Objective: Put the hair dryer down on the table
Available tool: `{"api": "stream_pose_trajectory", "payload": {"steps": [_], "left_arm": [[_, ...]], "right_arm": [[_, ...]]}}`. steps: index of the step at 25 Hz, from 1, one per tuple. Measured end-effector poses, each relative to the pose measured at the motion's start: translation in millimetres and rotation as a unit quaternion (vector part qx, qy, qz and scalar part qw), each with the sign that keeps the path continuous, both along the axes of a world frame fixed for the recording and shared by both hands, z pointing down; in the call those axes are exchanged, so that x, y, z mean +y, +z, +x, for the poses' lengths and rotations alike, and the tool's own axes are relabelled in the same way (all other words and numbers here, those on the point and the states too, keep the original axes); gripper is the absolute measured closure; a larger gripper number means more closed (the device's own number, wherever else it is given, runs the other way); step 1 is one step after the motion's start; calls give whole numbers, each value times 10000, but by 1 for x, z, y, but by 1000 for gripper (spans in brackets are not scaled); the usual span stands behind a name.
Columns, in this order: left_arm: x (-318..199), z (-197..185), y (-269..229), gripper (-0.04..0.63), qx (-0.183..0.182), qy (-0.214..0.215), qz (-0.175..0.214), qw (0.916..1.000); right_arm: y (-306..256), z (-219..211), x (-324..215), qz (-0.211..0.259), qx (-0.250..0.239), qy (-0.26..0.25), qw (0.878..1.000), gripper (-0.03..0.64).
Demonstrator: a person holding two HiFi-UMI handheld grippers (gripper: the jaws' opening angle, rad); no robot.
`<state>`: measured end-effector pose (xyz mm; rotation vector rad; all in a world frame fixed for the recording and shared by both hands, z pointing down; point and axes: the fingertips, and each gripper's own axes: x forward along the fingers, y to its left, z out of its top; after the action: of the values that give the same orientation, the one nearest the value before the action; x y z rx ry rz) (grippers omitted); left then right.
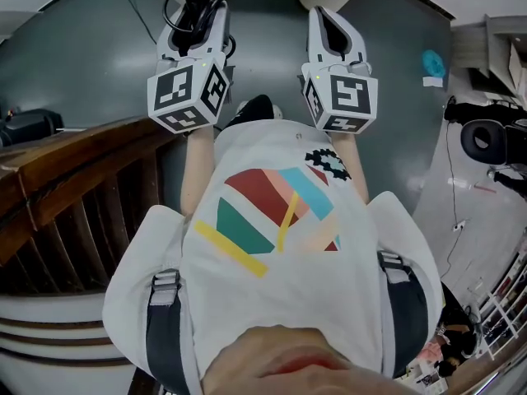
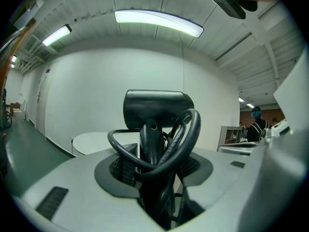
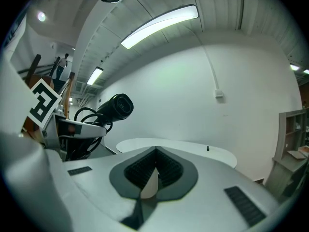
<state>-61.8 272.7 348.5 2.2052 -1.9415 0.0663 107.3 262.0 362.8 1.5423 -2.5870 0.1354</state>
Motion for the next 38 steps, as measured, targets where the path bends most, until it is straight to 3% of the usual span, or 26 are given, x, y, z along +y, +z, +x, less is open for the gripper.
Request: {"api": "stream_pose_trajectory", "payload": {"steps": [11,22,28,38], "left_arm": [[-5,-3,-5,373,15,-169,63,9998],[-27,-1,-17,373,-38,-237,317,9992],[-48,-1,-21,373,-221,-162,407,9988],[-116,-30,-14,373,-129,-181,470,9986]], "right_arm": [[-4,9,0,88,35,-192,9998,606],[-25,22,-16,615,208,-252,9976,606],[-27,17,-36,731,145,-246,9969,606],[-17,-8,-106,715,277,-141,9970,606]]}}
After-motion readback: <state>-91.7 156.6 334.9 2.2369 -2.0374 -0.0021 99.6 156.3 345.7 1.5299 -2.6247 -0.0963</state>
